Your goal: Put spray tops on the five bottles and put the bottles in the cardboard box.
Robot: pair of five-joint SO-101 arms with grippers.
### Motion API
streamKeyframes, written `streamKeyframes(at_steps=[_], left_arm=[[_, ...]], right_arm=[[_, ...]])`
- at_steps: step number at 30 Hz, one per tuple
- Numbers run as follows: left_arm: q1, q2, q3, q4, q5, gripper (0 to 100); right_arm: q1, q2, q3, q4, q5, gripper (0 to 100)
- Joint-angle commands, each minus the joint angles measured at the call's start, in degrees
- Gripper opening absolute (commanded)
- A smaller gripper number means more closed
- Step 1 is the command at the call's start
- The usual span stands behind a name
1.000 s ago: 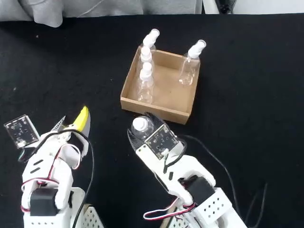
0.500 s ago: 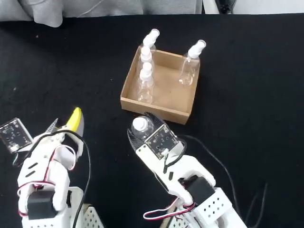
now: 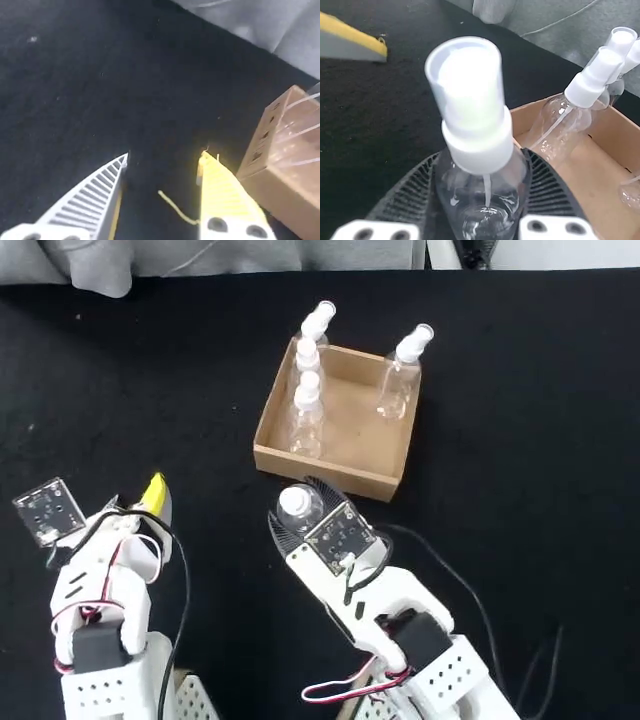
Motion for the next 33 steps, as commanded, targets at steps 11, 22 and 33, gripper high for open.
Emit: streamKeyframes(at_steps=[11,22,33], left_arm=[[-0.48,-0.62,4.35,-1.49,-0.7,21],[-0.48,-0.53,5.85,-1.58,-0.7,21],[0.04,-0.53,6.64,-1.58,-0.7,21]], right_arm=[[0.09,-0.84,-0.57,-0.79,-0.53,13.5],[0.09,-0.84,-0.84,-0.7,-0.53,13.5],[0.09,-0.84,-0.92,-0.79,-0.53,13.5]])
